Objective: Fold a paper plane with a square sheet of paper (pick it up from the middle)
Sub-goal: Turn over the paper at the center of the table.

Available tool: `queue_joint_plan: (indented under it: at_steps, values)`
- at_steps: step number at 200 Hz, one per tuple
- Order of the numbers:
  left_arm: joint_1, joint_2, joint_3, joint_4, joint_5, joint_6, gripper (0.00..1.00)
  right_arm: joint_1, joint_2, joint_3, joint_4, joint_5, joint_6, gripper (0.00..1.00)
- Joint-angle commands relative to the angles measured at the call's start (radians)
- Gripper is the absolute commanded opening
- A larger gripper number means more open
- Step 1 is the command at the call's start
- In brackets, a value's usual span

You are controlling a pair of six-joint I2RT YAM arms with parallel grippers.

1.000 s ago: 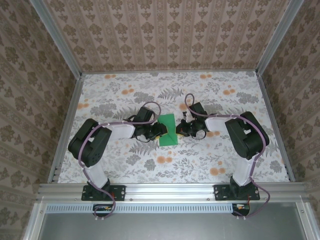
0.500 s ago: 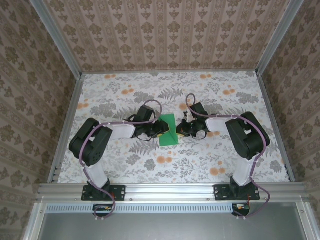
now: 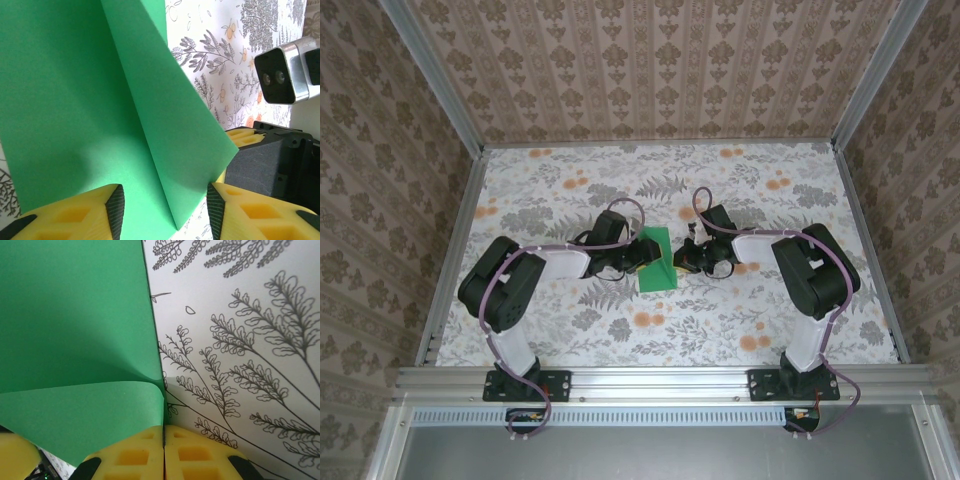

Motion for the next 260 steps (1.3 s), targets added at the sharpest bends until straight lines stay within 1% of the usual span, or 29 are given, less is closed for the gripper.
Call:
queue_joint_plan:
  at_steps: [1, 23, 59, 104, 138, 159, 178, 188, 224, 238, 260]
  values:
    - [-0.001, 0.003, -0.014, 0.05, 0.02, 0.015, 0.55, -0.007, -0.019, -0.005, -0.009, 0.01, 0.006, 0.08]
    - [-0.003, -0.015, -0.031, 0.089, 0.015, 0.022, 0.58, -0.008, -0.014, -0.001, -0.015, 0.013, 0.006, 0.08]
    - [-0.005, 0.0, -0.013, 0.034, 0.002, 0.038, 0.57, -0.008, -0.01, 0.002, -0.016, 0.011, 0.006, 0.08]
    - [-0.007, 0.051, 0.02, 0.02, 0.009, 0.029, 0.47, -0.008, -0.013, 0.003, -0.019, 0.004, 0.005, 0.08]
    - [-0.008, 0.066, 0.042, -0.014, 0.001, 0.043, 0.37, -0.008, -0.027, 0.01, -0.025, -0.009, 0.002, 0.13]
    - [-0.007, 0.07, 0.047, -0.024, -0.005, 0.047, 0.31, -0.01, -0.043, 0.019, -0.041, -0.013, -0.007, 0.19]
    - [-0.008, 0.073, 0.052, -0.039, -0.013, 0.053, 0.27, -0.011, -0.075, 0.021, -0.056, -0.01, -0.014, 0.26]
    - [-0.008, 0.074, 0.055, -0.049, -0.017, 0.055, 0.25, -0.013, -0.096, 0.021, -0.067, 0.002, -0.017, 0.31]
    - [-0.008, 0.067, 0.06, -0.066, -0.029, 0.063, 0.17, -0.028, -0.177, 0.009, -0.119, 0.069, -0.032, 0.41]
    - [-0.008, 0.051, 0.066, -0.09, -0.041, 0.075, 0.14, -0.036, -0.209, -0.003, -0.132, 0.097, -0.034, 0.48]
    - [-0.007, -0.005, 0.09, -0.182, -0.071, 0.124, 0.11, -0.054, -0.278, -0.035, -0.14, 0.144, -0.04, 0.59]
